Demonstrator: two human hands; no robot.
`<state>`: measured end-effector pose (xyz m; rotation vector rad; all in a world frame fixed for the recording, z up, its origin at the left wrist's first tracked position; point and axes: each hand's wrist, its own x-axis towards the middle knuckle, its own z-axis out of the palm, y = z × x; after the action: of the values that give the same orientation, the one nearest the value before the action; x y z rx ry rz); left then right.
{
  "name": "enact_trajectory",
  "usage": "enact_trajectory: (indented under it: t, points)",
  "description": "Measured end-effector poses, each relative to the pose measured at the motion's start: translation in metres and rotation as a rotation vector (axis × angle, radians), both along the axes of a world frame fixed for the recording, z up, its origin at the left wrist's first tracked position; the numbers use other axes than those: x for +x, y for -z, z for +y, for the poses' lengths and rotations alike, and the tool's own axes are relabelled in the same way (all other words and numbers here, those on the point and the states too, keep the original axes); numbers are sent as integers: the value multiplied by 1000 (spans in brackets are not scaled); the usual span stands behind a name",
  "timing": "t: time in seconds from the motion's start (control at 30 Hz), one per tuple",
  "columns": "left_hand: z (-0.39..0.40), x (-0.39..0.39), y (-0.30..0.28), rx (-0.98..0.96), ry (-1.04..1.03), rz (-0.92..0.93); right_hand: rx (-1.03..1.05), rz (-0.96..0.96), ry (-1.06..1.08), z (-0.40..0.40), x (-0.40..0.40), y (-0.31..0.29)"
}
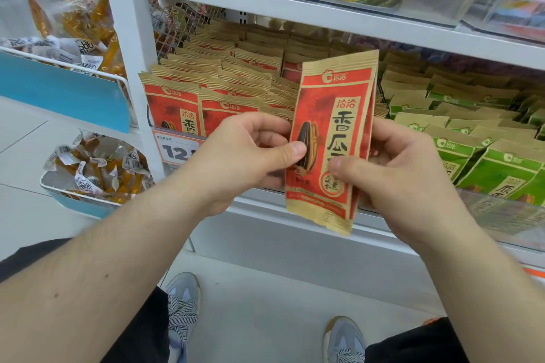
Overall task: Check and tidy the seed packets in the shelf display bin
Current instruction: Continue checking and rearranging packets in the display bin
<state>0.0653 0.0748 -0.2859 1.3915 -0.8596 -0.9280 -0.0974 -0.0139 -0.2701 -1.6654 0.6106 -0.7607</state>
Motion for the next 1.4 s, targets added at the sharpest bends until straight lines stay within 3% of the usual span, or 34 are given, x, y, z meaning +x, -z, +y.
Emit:
enact_trajectory:
  t: [0.07,0.1,0.2,0.3,0.4,0.5,0.57,0.73,0.9,1.13,1.3,1.4]
  points:
    - [2,-7,-3,-54,-46,-58,-334,104,126,9,4,4]
    - [3,-11,-4,-87,25,-32,-464,174,155,14,6,8]
    - [7,-20,-4,-101,213,106,-620,323,115,21,14,22]
    - [2,-8,7,-3,193,141,-420,231,133,18,15,19]
    - [3,2,12,99,362,194,-150,58,244,7,10,8]
    - [6,1,14,153,527,175,10,7,191,3,7,3]
    - [4,-2,13,138,496,166,14,-7,169,3,5,4]
    - [-3,3,5,14,177,274,87,-34,175,7,3,-2]
    - [-3,2,7,14,165,272,212,-59,176,8,5,-5]
    - [2,3,8,90,322,172,171,-78,246,-8,3,6]
    - [-3,3,4,-17,147,296,186,124,2,-10,-3,1]
    - [-2,5,0,-30,148,365,162,169,-36,-11,-4,4]
